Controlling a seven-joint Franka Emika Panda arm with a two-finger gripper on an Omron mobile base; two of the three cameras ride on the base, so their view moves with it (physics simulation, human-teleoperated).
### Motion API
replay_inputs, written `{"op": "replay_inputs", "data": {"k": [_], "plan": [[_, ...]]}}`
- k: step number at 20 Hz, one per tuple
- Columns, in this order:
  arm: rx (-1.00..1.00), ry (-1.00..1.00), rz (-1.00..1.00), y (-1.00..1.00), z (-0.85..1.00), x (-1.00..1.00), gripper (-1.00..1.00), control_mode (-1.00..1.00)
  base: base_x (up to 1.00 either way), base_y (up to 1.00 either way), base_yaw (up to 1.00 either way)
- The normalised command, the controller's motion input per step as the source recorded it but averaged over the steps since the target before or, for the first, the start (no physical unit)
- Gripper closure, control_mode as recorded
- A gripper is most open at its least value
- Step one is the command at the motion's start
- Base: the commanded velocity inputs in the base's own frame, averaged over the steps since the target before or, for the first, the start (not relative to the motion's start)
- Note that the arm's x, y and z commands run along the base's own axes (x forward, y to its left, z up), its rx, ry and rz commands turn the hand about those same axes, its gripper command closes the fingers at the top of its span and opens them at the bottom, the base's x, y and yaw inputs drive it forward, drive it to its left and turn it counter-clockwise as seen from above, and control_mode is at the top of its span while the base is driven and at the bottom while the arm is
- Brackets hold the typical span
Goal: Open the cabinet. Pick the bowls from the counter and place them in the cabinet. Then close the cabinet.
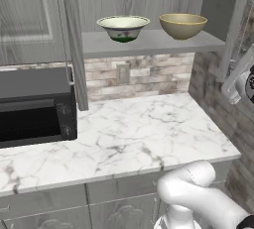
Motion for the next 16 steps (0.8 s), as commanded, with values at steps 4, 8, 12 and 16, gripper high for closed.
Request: {"op": "replay_inputs", "data": {"k": [4, 8, 12, 16], "plan": [[0.16, 0.33, 0.23, 0.68, 0.37, 0.97, -1.0, -1.0, 0.0, 0.0, 0.0], [0.12, 0.29, 0.23, 0.46, 0.24, 0.96, -1.0, -1.0, 0.0, 0.0, 0.0], [0.08, 0.21, 0.21, 0.31, 0.1, 0.98, -1.0, -1.0, 0.0, 0.0, 0.0], [0.08, 0.09, 0.17, 0.25, 0.0, 1.0, -1.0, -1.0, 0.0, 0.0, 0.0]]}}
